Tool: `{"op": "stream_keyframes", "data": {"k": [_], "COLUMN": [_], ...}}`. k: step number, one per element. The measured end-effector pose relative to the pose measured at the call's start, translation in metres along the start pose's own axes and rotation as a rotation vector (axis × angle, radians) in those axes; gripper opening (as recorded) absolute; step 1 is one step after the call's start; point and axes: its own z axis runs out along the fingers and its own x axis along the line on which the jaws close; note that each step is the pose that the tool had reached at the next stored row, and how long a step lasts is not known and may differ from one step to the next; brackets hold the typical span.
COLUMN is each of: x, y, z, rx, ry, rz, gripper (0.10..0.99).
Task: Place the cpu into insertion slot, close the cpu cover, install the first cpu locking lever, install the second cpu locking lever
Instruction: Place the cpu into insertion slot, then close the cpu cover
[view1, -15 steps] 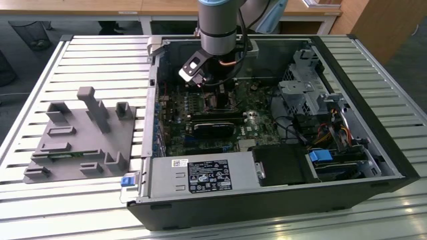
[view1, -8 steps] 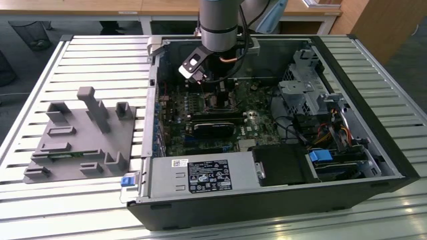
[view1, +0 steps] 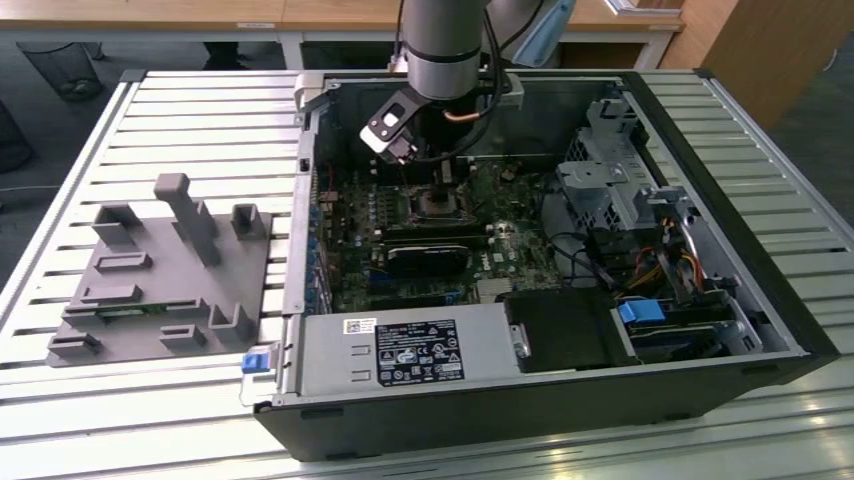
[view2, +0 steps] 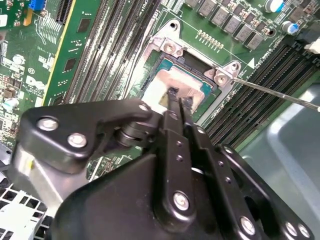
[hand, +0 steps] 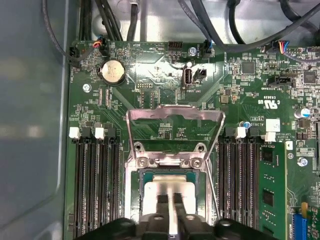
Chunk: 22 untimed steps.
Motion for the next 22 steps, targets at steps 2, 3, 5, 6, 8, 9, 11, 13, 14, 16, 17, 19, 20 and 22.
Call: {"op": "stream_keyframes", "data": {"k": [2,3,5,6,8,9,11,13,14,16,17,19,20,22], "x": [-0.0001,-0.0001,-0.0001,-0.0001,-0.0001,-0.0001,-0.0001,-0.0001,-0.0001,-0.0001,-0.0002,-0.0002,-0.0002,-0.0002], "y": [0.0,0.0001,0.0001,0.0002,0.0003,0.0003,0.0004,0.0005,0.0005,0.0006,0.0006,0.0007,0.0008,0.0009], "z": [-0.0006,-0.0011,-0.0023,-0.0032,-0.005,-0.0061,-0.0078,-0.009,-0.0095,-0.0104,-0.0111,-0.0126,-0.0136,-0.0162], "rx": [0.0,0.0,0.0,0.0,0.0,0.0,0.0,0.0,0.0,0.0,0.0,0.0,0.0,0.0], "ry": [-0.0001,0.0002,0.0014,0.0019,0.0027,0.0029,0.0034,0.0038,0.004,0.0041,0.0041,0.0041,0.004,0.0039], "rz": [0.0,0.0,0.0,0.0,0.0,0.0,0.0,0.0,0.0,0.0,0.0,0.0,0.0,0.0], "gripper": [0.125,0.106,0.106,0.106,0.106,0.106,0.106,0.106,0.106,0.106,0.106,0.106,0.106,0.106]}}
